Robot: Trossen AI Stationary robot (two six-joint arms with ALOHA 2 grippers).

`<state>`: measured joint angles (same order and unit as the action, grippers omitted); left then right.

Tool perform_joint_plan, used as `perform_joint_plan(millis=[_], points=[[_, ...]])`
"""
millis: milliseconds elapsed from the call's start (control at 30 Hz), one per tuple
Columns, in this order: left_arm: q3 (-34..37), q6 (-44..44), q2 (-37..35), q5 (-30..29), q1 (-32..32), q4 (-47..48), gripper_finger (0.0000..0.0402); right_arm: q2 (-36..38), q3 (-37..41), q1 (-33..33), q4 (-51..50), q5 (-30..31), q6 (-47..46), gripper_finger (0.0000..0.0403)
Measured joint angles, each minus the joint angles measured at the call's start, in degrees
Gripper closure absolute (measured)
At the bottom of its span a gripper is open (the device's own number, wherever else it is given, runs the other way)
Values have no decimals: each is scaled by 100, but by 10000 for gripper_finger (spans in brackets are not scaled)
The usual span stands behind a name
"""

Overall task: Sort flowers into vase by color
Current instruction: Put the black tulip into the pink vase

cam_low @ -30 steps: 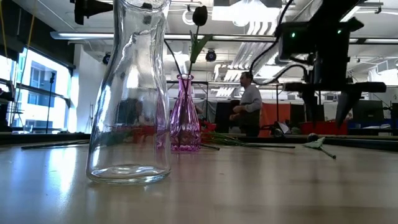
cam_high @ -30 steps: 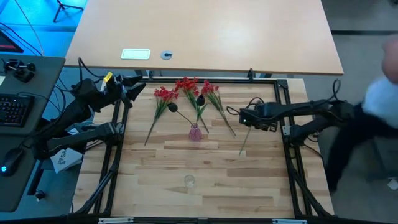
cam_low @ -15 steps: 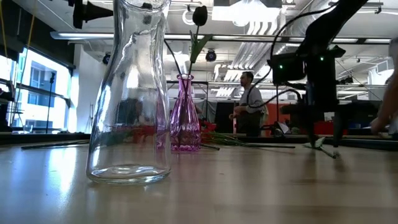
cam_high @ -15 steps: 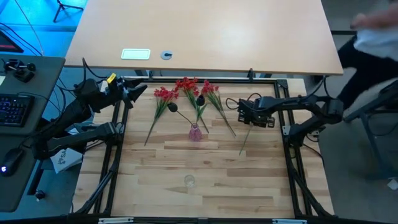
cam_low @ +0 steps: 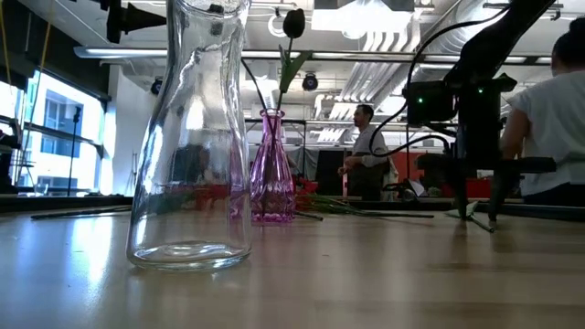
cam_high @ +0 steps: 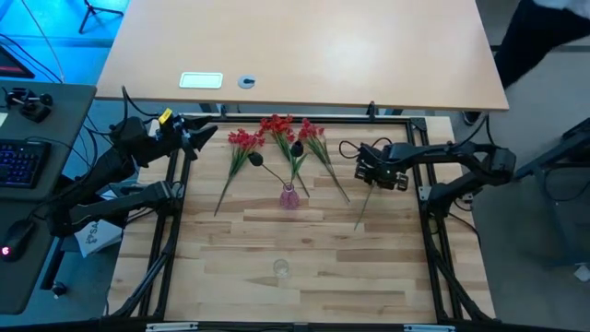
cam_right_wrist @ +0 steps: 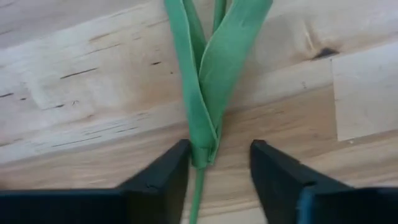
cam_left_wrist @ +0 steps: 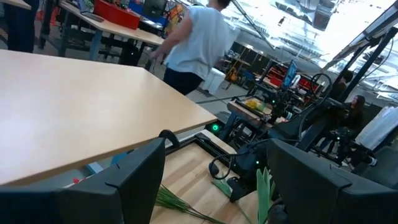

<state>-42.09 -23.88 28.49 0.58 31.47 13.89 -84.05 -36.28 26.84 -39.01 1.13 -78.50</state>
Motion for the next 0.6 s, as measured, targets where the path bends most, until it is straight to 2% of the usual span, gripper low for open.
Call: perform_joint_plan(millis=[167, 200, 300, 400, 500, 600], points=[[0, -119, -17, 4, 1, -13, 131, 13, 93, -60, 22, 101, 423, 375], [0, -207, -42, 34, 1, -40, 131, 32, 93, -115, -19, 177, 530, 387], [0, -355, -161, 104, 0, -260, 131, 242, 23, -257, -138, 395, 532, 388], [0, -433, -322, 282, 1, -672, 131, 683, -149, -421, -279, 902, 529, 398], [-2, -442, -516, 450, -1, -1070, 131, 1278, -538, -639, -79, 1427, 562, 399], [-2, -435, -700, 475, -1, -1197, 131, 1852, -913, -1018, 430, 1947, 1091, 400]])
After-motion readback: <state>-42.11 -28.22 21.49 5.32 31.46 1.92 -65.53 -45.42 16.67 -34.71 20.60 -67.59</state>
